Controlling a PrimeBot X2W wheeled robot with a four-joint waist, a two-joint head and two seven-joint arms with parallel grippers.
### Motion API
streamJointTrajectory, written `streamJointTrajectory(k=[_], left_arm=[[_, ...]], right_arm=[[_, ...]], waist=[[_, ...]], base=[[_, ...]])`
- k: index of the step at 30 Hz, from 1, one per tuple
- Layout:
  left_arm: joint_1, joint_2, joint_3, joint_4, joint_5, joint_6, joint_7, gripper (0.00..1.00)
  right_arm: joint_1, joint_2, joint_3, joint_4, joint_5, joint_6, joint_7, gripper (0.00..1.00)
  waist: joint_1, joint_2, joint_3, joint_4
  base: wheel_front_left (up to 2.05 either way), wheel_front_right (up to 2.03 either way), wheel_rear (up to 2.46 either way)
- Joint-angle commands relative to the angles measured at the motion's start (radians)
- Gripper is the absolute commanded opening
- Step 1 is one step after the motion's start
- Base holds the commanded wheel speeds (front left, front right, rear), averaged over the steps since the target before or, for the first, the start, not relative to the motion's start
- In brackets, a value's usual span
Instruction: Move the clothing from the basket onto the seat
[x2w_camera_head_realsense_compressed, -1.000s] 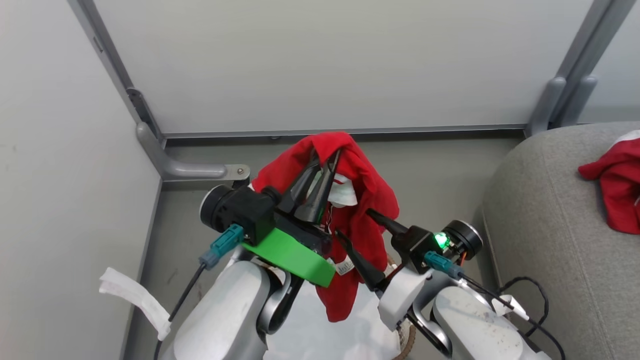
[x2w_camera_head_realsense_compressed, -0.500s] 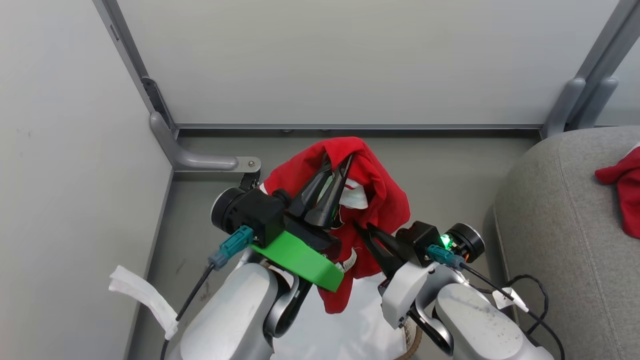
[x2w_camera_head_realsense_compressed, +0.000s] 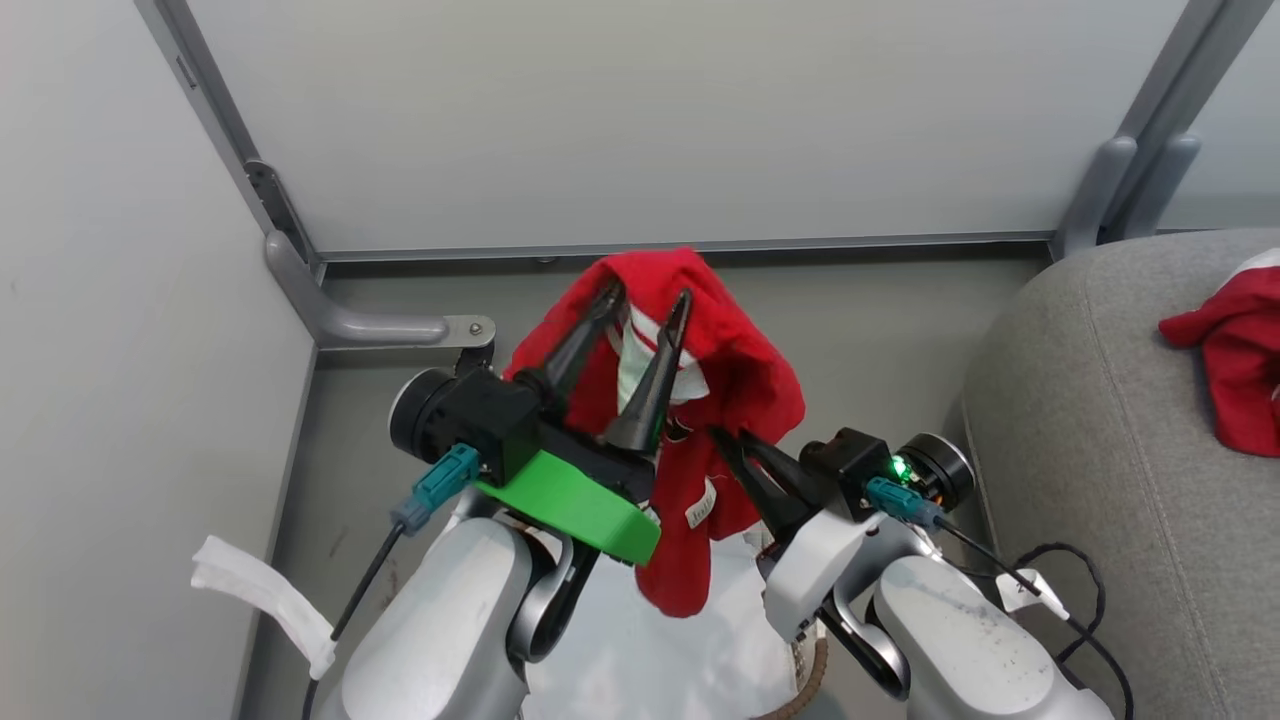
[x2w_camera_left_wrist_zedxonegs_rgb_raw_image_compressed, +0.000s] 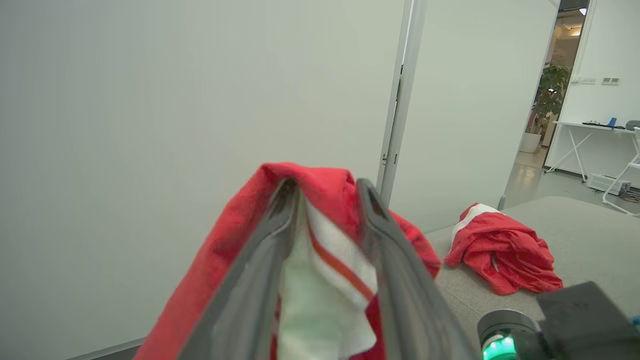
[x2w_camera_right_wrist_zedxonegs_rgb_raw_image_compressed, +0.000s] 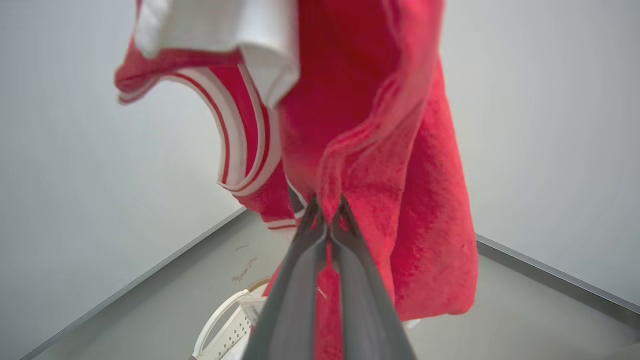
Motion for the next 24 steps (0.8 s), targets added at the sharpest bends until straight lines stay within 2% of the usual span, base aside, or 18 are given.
streamJointTrajectory(k=[1,7,18,24], left_arm=[[0.013,0.0,0.011,0.01,0.008,-0.002,0.0,1.0],[0.025,0.012,0.055,0.041,0.04,-0.002,0.001,1.0],[0.07,0.062,0.127,0.042,0.064,-0.002,0.0,1.0],[0.09,0.072,0.145,0.044,0.084,-0.002,0.0,1.0]], right_arm=[[0.018,-0.005,-0.009,-0.018,0.0,-0.001,-0.002,0.0],[0.046,-0.004,-0.039,-0.1,0.0,-0.001,-0.002,0.0],[0.089,-0.004,-0.054,-0.232,0.016,-0.001,-0.002,0.0],[0.119,-0.003,-0.073,-0.287,0.03,-0.001,-0.002,0.0]], waist=[[0.0,0.0,0.008,-0.025],[0.0,0.0,0.038,-0.131],[0.0,0.0,0.093,-0.434],[0.0,0.0,0.108,-0.556]], base=[[0.0,0.0,0.0],[0.0,0.0,0.0],[0.0,0.0,0.0],[0.0,0.0,0.0]])
